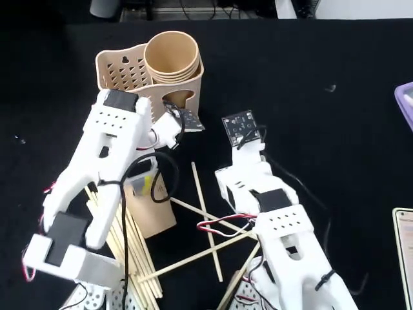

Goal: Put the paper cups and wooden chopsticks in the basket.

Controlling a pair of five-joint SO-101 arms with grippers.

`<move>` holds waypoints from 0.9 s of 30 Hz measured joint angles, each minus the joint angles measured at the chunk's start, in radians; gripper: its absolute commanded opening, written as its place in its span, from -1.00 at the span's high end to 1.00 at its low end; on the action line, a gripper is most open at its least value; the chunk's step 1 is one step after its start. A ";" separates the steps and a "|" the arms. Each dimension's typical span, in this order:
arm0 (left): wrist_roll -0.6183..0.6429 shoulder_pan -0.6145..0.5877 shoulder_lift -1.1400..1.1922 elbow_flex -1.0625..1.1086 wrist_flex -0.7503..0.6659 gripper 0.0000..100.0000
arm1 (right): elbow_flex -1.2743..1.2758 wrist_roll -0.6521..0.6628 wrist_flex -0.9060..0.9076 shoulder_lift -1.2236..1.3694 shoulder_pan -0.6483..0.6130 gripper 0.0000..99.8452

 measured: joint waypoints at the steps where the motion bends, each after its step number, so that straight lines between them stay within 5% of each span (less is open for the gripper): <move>1: 0.009 0.002 -0.023 0.000 0.000 0.94 | 0.000 0.000 0.000 0.000 0.000 0.52; 11: 0.117 0.008 -0.361 0.000 0.000 0.92 | 0.000 0.000 0.000 0.000 0.000 0.52; 14: 0.124 0.006 -0.394 0.005 0.002 0.71 | 0.000 0.000 0.000 0.000 0.000 0.52; 17: 0.126 -0.035 -0.381 0.058 0.000 0.44 | 0.000 0.000 0.000 0.000 0.000 0.52; 27: 0.055 -0.167 -0.137 0.123 -0.120 0.54 | 0.005 0.000 0.000 0.000 0.000 0.52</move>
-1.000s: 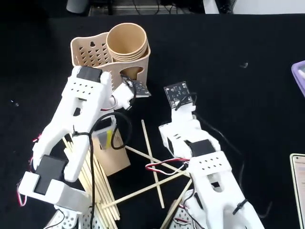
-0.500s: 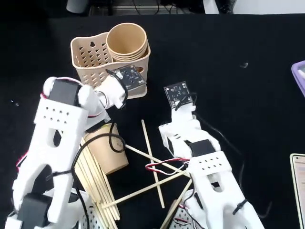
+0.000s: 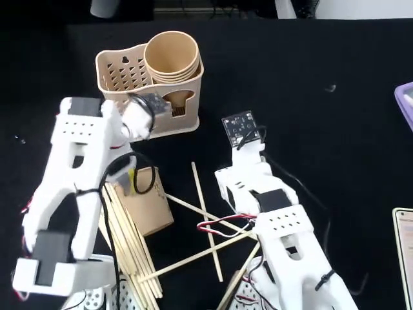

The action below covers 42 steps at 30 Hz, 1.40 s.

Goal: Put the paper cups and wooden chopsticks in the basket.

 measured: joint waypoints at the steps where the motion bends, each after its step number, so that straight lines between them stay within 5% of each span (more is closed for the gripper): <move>1: -0.043 0.008 0.015 0.000 0.021 0.54 | 0.000 0.000 0.000 0.000 0.000 0.52; 5: -0.143 0.054 0.068 -0.003 0.074 0.54 | 0.000 0.000 0.000 0.000 0.000 0.52; 16: -0.149 0.074 0.169 -0.074 0.078 0.56 | 0.000 0.000 0.000 0.000 0.000 0.52; 22: -0.100 0.126 0.169 -0.074 0.114 0.89 | 0.000 0.000 0.000 0.000 0.000 0.52; 27: -0.074 0.183 0.167 -0.075 0.124 0.91 | 0.000 0.000 0.000 0.000 0.000 0.52; 42: 0.242 0.322 -0.097 -0.072 0.118 0.94 | 0.000 0.003 0.000 0.000 0.000 0.52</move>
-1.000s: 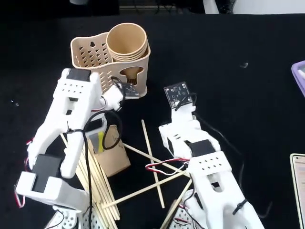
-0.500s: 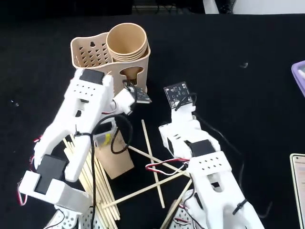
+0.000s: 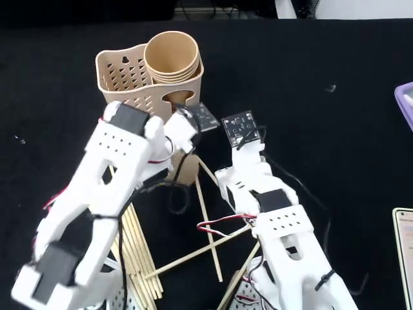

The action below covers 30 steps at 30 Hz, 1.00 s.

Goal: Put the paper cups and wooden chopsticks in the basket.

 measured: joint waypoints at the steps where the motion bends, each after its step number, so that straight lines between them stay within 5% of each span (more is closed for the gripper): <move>1: 0.015 0.002 -0.028 0.011 0.000 0.94 | 0.000 0.000 0.000 0.000 0.000 0.52; 16: -0.103 -0.103 -0.124 0.239 0.000 0.80 | 0.000 0.000 0.000 0.000 0.000 0.52; 30: -0.018 -0.040 -0.127 0.239 -0.106 0.70 | 0.000 0.000 0.000 0.000 0.000 0.52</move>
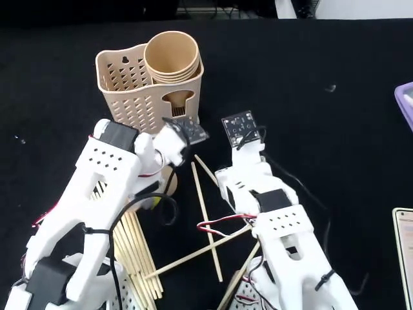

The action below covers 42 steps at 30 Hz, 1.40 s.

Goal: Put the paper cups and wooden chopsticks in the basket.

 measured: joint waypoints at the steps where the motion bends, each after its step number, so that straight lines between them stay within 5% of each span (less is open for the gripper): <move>1: 0.018 0.000 0.000 0.000 -0.017 0.70 | 0.000 0.000 0.000 0.000 0.000 0.52; 9: 0.130 0.000 0.000 0.000 -0.141 0.71 | 0.000 0.000 0.000 0.000 0.000 0.52; 12: 0.178 0.000 0.000 0.000 -0.147 0.94 | 0.000 0.000 0.000 0.000 0.000 0.52; 23: 0.292 -0.003 -0.012 -0.015 -0.107 0.94 | 0.000 0.000 0.000 0.000 0.000 0.52; 29: 0.258 -0.005 -0.072 -0.210 0.091 0.94 | 0.000 0.000 0.000 0.000 0.000 0.52; 42: 0.287 -0.115 -0.364 -0.569 0.100 0.94 | 0.000 0.000 0.000 0.000 0.000 0.52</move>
